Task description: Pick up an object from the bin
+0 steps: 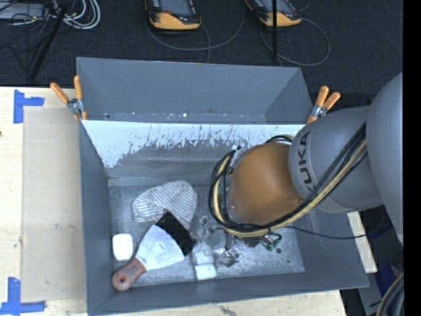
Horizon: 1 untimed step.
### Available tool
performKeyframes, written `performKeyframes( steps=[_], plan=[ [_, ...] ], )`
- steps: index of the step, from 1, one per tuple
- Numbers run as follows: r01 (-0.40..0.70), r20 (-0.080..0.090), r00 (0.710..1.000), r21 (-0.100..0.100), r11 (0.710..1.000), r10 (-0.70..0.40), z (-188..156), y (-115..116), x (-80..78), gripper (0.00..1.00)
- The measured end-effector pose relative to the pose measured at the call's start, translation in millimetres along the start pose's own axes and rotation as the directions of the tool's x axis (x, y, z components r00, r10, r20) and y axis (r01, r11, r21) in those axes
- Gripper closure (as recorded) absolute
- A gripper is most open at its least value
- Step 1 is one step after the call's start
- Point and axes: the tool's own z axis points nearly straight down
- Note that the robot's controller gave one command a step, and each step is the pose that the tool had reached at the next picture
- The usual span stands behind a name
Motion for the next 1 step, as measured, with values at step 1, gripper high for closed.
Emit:
performKeyframes(
  steps=[1],
  plan=[
    [0.004,-0.004,1.000,0.000,1.000,-0.004,-4.0,1.9,-2.5,1.00]
  ],
)
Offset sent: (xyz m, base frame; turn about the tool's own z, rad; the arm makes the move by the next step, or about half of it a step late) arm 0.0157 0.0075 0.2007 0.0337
